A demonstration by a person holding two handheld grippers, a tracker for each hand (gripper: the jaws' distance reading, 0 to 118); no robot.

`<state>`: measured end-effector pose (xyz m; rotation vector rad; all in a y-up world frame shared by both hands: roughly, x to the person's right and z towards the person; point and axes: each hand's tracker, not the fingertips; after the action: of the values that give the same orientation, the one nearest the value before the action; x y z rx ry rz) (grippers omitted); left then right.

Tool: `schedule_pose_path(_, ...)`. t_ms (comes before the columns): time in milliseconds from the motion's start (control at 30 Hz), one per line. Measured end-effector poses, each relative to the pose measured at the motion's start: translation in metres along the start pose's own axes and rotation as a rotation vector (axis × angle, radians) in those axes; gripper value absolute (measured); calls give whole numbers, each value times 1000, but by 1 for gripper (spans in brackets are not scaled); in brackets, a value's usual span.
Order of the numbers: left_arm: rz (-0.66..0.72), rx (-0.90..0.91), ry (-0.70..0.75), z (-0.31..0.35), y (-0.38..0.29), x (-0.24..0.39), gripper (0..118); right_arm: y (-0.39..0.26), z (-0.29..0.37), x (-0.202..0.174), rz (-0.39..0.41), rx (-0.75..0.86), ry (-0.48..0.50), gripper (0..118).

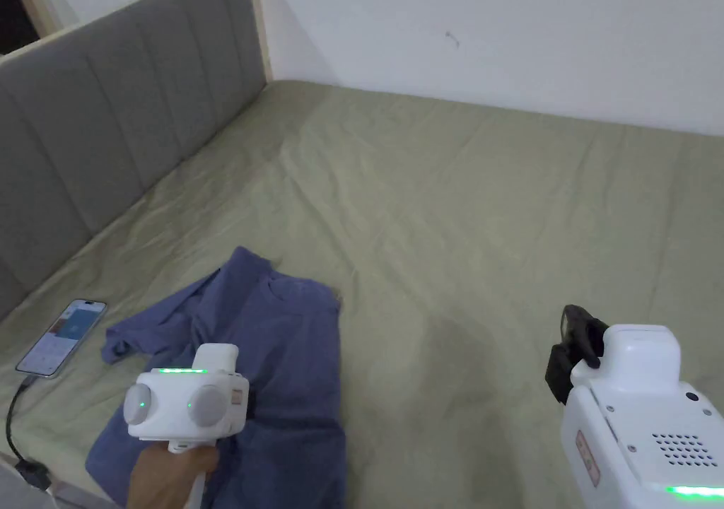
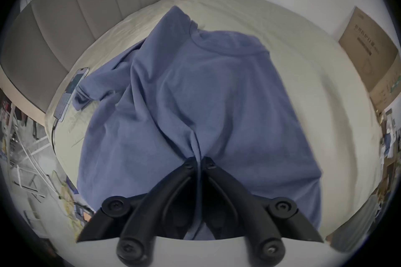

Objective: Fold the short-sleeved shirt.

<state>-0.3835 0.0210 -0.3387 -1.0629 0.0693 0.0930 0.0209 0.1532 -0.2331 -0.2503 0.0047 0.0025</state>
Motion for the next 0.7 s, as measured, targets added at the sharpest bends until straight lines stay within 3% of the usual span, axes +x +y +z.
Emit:
schedule_pose_path(133, 110, 154, -152, 54, 21, 9, 2, 1, 13, 21, -18, 22, -26, 0)
schedule_pose_path(467, -192, 475, -430, 208, 90, 154, 2, 9, 62, 90, -48, 85, -153, 0)
schedule_pose_path(700, -406, 498, -620, 257, 90, 273, 2, 14, 100, 137, -50, 131, -263, 0)
